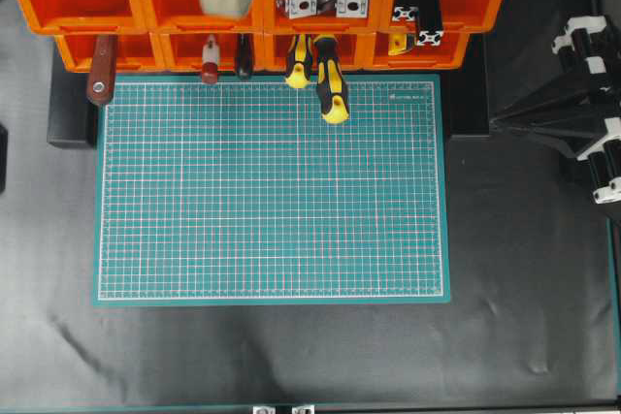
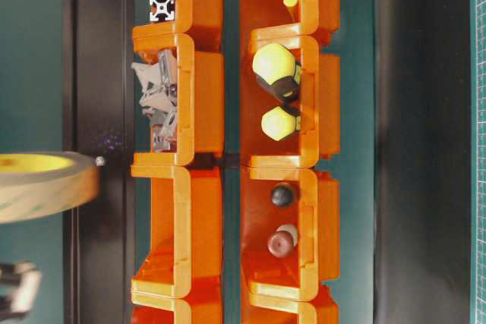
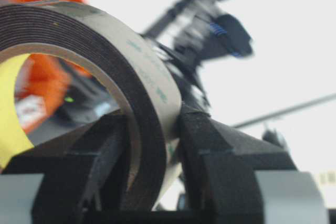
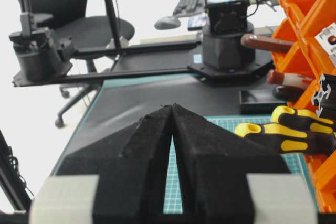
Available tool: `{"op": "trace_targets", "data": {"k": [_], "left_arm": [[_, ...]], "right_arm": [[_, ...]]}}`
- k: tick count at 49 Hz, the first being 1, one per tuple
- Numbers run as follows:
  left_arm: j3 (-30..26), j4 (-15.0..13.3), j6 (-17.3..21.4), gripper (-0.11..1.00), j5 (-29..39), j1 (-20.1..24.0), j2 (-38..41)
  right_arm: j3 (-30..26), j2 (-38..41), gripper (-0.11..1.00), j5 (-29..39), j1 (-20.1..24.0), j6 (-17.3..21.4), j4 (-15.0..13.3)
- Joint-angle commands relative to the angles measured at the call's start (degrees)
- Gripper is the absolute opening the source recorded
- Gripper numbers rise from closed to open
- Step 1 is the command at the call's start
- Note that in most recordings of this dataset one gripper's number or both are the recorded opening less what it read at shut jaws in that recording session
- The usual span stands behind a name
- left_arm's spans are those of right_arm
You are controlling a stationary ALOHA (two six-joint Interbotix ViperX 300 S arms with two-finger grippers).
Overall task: Pick foam from container rack with left arm.
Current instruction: 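Lift the tape roll out and carry it down onto the mat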
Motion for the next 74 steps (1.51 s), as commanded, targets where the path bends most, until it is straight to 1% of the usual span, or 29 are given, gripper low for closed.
{"op": "trace_targets", "data": {"k": [1, 8, 17, 27, 29, 33, 40, 44, 48, 54, 74], "left_arm": [[-1.67, 0.26, 5.80, 0.26, -0.26, -3.25, -2.55], [-1.93, 0.26, 13.10, 0.26, 3.43, -9.14, -3.25], [-3.34, 0.26, 19.95, 0.26, 10.99, -16.00, -0.88], [-6.24, 0.26, 29.97, 0.26, 23.29, -22.06, 6.06], [-7.12, 0.26, 32.17, 0.26, 26.98, -22.94, 8.44], [-8.70, 0.26, 34.54, 0.25, 33.05, -23.73, 12.57], [-12.13, 0.35, 37.35, 0.26, 41.84, -24.35, 19.51], [-13.18, 0.62, 38.67, 0.26, 44.30, -24.35, 22.50], [-13.27, 0.62, 40.52, 0.26, 44.47, -24.35, 24.26], [-12.92, 0.62, 42.63, 0.26, 44.56, -24.26, 24.52], [-12.13, 0.62, 42.98, 0.25, 44.65, -23.29, 24.08]], "right_arm": [[-1.23, 0.26, 0.00, -0.44, 0.09, 0.18, 0.09], [-1.23, 0.35, 0.00, -0.35, 0.09, 0.18, 0.18], [-1.23, 0.35, 0.00, -0.35, 0.09, 0.18, 0.26], [-1.23, 0.53, 0.00, -0.44, 0.09, 0.26, 0.35], [-1.14, 0.53, 0.00, -0.44, 0.09, 0.26, 0.44], [-1.14, 0.53, 0.00, -0.44, 0.09, 0.26, 0.44], [-1.14, 0.53, 0.00, -0.62, 0.09, 0.26, 0.44], [-1.14, 0.53, 0.00, -0.70, 0.09, 0.26, 0.53], [-1.23, 0.44, 0.00, -0.70, 0.09, 0.26, 0.53], [-1.32, 0.26, 0.00, -0.79, 0.09, 0.26, 0.53], [-1.41, 0.26, 0.00, -0.88, 0.00, 0.26, 0.53]]}}
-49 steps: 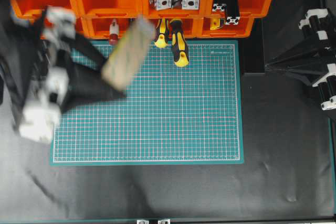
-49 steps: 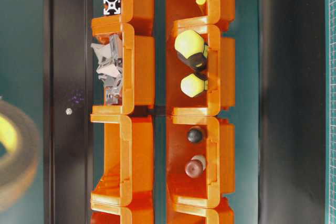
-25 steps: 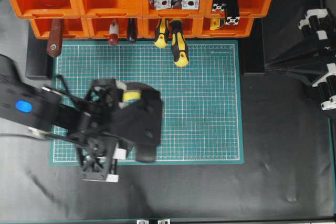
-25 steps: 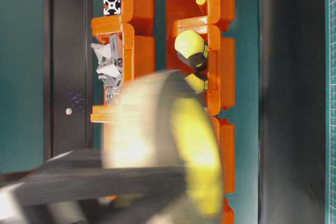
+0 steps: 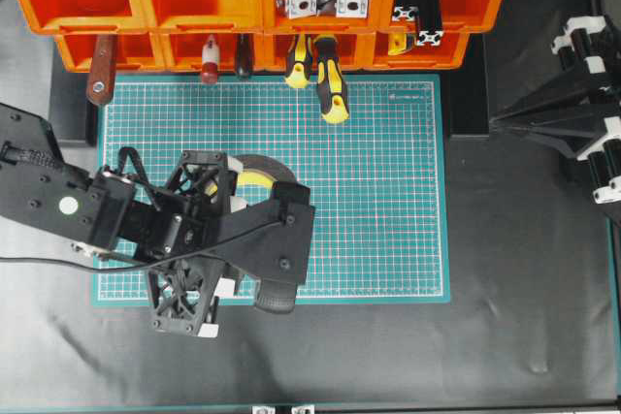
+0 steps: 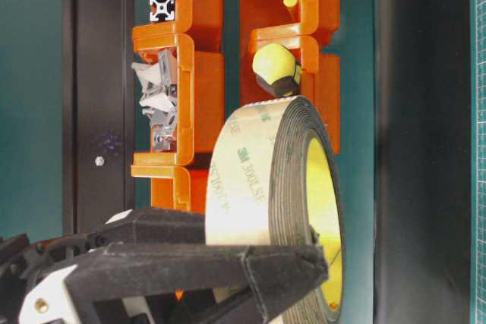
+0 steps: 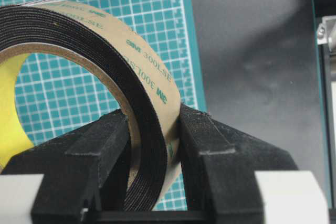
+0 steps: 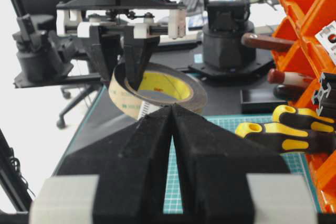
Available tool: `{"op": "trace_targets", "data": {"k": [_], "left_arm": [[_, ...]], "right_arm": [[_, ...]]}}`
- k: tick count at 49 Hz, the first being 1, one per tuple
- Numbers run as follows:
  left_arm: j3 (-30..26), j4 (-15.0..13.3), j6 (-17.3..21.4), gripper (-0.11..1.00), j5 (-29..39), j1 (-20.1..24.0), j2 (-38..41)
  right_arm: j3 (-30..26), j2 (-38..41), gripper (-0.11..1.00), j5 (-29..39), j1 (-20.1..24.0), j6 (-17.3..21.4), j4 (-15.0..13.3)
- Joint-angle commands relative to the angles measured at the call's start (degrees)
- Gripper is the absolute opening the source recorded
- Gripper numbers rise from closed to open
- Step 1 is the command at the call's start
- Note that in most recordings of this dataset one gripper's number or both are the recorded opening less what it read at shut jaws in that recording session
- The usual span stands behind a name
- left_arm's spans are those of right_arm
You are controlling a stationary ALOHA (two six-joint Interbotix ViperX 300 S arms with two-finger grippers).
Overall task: Pick foam from container rack with left arm.
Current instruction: 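Lift the tape roll out and carry it down onto the mat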
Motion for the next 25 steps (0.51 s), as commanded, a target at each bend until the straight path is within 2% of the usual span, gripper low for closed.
{"op": "trace_targets", "data": {"k": [1, 9, 11, 19, 22, 25], "left_arm": [[-0.88, 0.26, 0.09, 0.25, -0.18, 0.79, -1.49], [-0.70, 0.26, 0.18, 0.25, -0.09, 2.46, -1.67], [-0.62, 0.26, 0.18, 0.29, 0.00, 2.99, -1.67], [0.88, 0.26, 0.88, 0.76, -0.09, 4.39, -2.11], [1.76, 0.26, 0.88, 0.87, 0.00, 4.83, -2.37], [2.29, 0.18, 0.79, 0.91, -0.09, 5.10, -2.72]], "right_arm": [[-1.41, 0.26, 0.00, -0.79, 0.09, 0.09, 0.18], [-1.49, 0.26, 0.00, -0.79, 0.09, 0.09, 0.09], [-1.49, 0.26, 0.00, -0.79, 0.09, 0.09, 0.18], [-1.49, 0.26, 0.00, -0.79, 0.09, 0.09, 0.18], [-1.49, 0.35, 0.00, -0.88, 0.09, 0.09, 0.18], [-1.49, 0.35, 0.00, -0.88, 0.09, 0.09, 0.18]]}}
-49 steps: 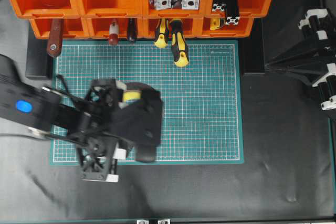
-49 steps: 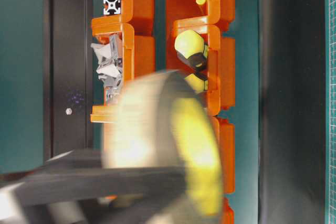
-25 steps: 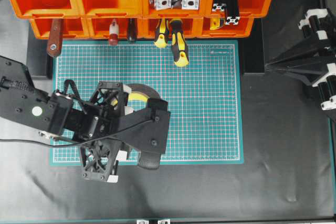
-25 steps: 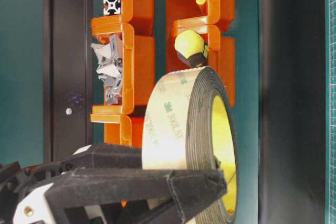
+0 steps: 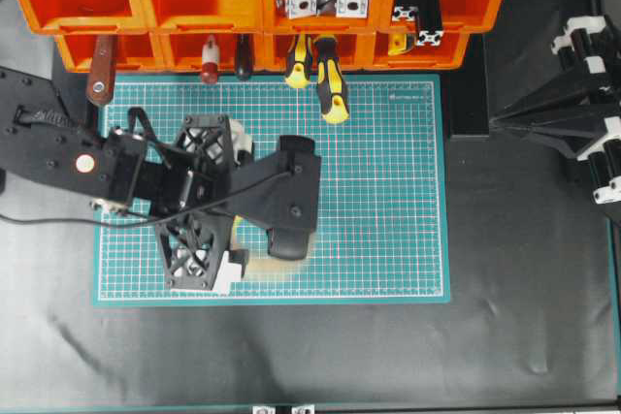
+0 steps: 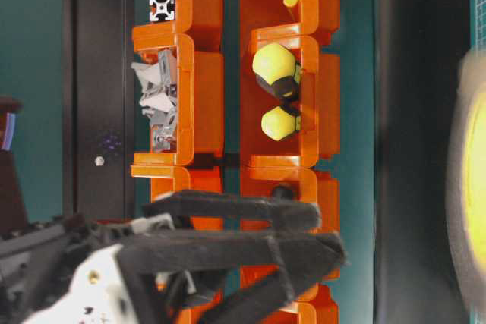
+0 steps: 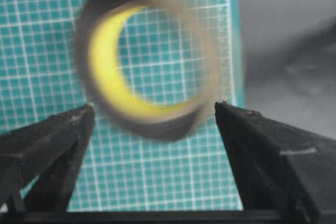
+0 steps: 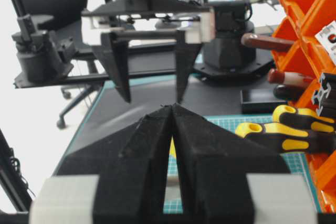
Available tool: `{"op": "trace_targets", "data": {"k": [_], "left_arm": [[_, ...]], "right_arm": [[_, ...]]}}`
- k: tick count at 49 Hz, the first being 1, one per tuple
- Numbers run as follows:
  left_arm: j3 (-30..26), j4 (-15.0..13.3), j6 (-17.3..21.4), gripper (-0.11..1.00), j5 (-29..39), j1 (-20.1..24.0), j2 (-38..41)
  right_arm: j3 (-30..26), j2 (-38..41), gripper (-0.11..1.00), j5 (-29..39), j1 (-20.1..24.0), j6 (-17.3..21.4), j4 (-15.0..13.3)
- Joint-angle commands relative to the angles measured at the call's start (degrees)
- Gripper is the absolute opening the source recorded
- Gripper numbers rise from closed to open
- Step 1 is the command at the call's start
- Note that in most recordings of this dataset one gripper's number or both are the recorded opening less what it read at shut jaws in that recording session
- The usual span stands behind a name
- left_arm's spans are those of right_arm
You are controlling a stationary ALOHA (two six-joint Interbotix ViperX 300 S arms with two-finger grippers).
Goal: Pick foam from container rack with left arm.
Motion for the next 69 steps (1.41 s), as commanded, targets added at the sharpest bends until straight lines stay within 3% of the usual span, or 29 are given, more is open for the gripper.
{"op": "trace_targets", "data": {"k": [1, 44, 59, 69], "left_arm": [[0.18, 0.18, 0.00, 0.91, -0.26, 0.35, -2.81], [3.69, 0.09, -1.58, 0.91, -0.26, 0.09, -9.40], [4.39, 0.09, -3.96, 0.91, -0.18, -0.97, -18.63], [7.65, 0.09, -3.43, 0.89, -2.81, -1.05, -26.81]], "right_arm": [[-1.49, 0.35, 0.00, -0.88, 0.09, 0.09, 0.09], [-1.58, 0.35, 0.00, -0.88, 0.00, 0.09, 0.09], [-1.58, 0.35, 0.00, -0.88, 0.00, 0.09, 0.09], [-1.58, 0.26, 0.00, -0.88, 0.00, 0.09, 0.09]]}}
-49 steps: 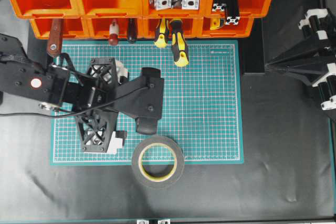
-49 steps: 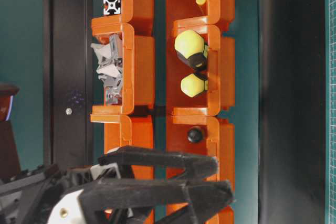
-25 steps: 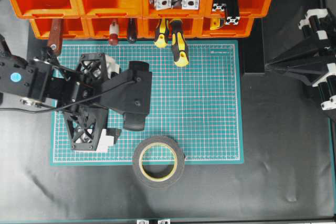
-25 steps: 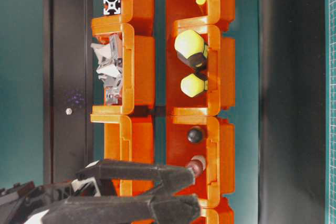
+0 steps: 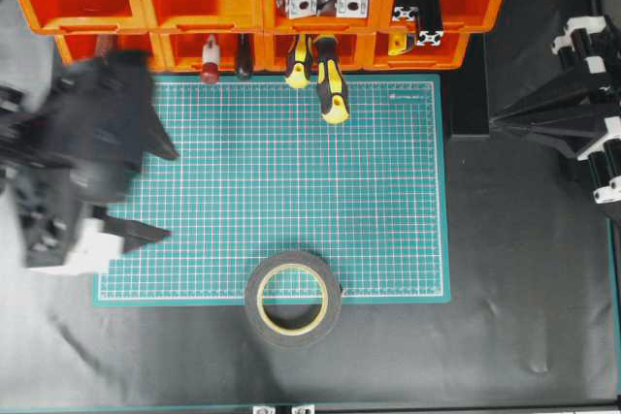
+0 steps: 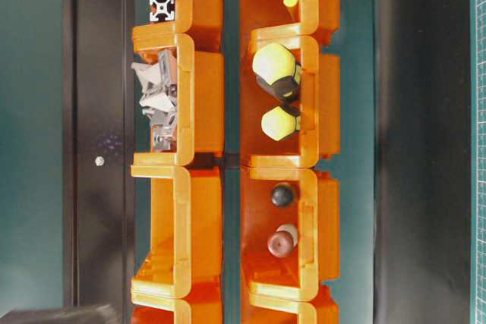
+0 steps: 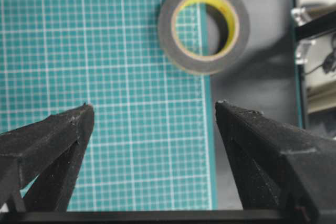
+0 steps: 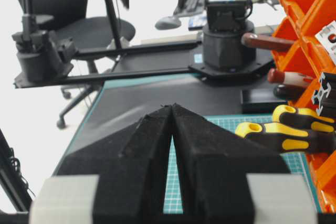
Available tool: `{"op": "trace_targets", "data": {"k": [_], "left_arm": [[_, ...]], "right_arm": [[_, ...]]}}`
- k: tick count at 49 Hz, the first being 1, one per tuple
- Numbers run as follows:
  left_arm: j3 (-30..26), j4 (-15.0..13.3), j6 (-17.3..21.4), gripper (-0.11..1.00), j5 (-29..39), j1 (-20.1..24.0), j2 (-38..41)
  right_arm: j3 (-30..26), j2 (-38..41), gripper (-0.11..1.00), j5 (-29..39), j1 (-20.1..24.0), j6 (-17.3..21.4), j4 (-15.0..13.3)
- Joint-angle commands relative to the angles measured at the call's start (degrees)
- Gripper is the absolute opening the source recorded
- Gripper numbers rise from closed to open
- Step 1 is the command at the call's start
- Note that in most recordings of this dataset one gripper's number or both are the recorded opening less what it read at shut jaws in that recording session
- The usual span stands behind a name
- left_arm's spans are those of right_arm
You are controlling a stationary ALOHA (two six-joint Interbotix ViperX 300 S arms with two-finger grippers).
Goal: Pick foam from container rack with left arm.
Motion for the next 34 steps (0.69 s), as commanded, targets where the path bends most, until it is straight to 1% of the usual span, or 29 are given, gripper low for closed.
{"op": "trace_targets", "data": {"k": [1, 6, 10, 13, 17, 24, 34], "left_arm": [[1.41, 0.09, 0.18, 0.89, -2.37, -0.18, -5.01], [5.10, 0.18, -0.79, 0.89, -6.50, -0.26, -10.02], [8.44, 0.18, -0.53, 0.88, -12.92, 0.18, -14.77], [10.55, 0.09, -0.44, 0.88, -16.79, 1.49, -18.19], [13.62, 0.09, -0.09, 0.88, -19.95, 2.64, -22.59], [18.46, 0.18, 0.88, 0.88, -21.36, 3.16, -28.83], [23.64, 0.09, 3.60, 0.86, -22.85, 3.34, -36.74]], "right_arm": [[-1.58, 0.26, 0.00, -0.88, 0.09, 0.09, 0.18], [-1.58, 0.26, 0.00, -0.88, 0.09, 0.09, 0.18], [-1.58, 0.26, 0.00, -0.70, 0.09, 0.09, 0.18], [-1.58, 0.26, 0.00, -0.70, 0.09, 0.00, 0.09], [-1.58, 0.26, 0.00, -0.70, 0.00, 0.00, 0.18], [-1.58, 0.09, 0.00, -0.44, 0.00, -0.09, 0.18], [-1.67, -0.88, 0.00, -0.44, -0.09, -0.35, 0.18]]}}
